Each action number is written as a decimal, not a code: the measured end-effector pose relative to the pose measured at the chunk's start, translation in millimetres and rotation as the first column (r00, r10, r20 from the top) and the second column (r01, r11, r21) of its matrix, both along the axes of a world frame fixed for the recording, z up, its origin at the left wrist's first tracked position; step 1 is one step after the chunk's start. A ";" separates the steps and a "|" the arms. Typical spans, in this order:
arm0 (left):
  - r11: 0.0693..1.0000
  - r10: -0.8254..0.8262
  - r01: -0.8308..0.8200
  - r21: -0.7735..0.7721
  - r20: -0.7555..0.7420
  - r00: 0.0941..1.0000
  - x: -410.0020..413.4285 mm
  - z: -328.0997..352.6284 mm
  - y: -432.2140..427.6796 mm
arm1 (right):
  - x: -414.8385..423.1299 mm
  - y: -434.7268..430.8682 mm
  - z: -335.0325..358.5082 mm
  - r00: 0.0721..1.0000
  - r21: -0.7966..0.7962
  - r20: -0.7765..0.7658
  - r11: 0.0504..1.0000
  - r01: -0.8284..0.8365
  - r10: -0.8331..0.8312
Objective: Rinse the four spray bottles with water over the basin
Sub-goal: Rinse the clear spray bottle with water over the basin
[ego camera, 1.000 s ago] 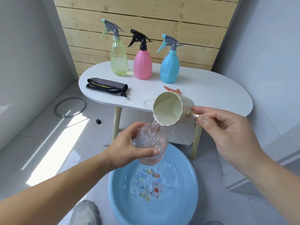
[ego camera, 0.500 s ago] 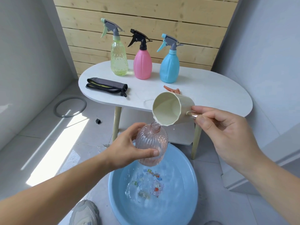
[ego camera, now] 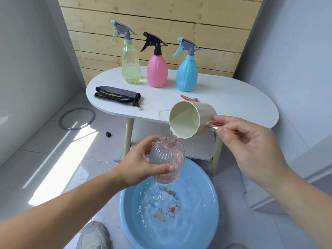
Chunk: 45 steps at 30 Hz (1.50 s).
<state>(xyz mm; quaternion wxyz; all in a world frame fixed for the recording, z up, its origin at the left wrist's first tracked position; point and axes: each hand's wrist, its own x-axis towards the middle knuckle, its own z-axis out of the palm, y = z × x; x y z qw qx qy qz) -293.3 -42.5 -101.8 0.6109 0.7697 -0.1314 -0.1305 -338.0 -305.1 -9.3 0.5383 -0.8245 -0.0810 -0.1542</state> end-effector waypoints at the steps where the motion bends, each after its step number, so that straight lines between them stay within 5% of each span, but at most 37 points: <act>1: 1.000 -0.002 0.002 0.002 0.000 1.000 -0.1 -0.2 0.0 | -0.1 0.2 0.2 1.000 -0.005 0.002 1.000 0.000 0.000; 45: 1.000 -0.007 0.007 0.013 -0.005 1.000 -0.3 -4.8 -1.8 | -3.4 1.3 -1.9 0.986 -0.223 0.169 0.974 0.030 0.008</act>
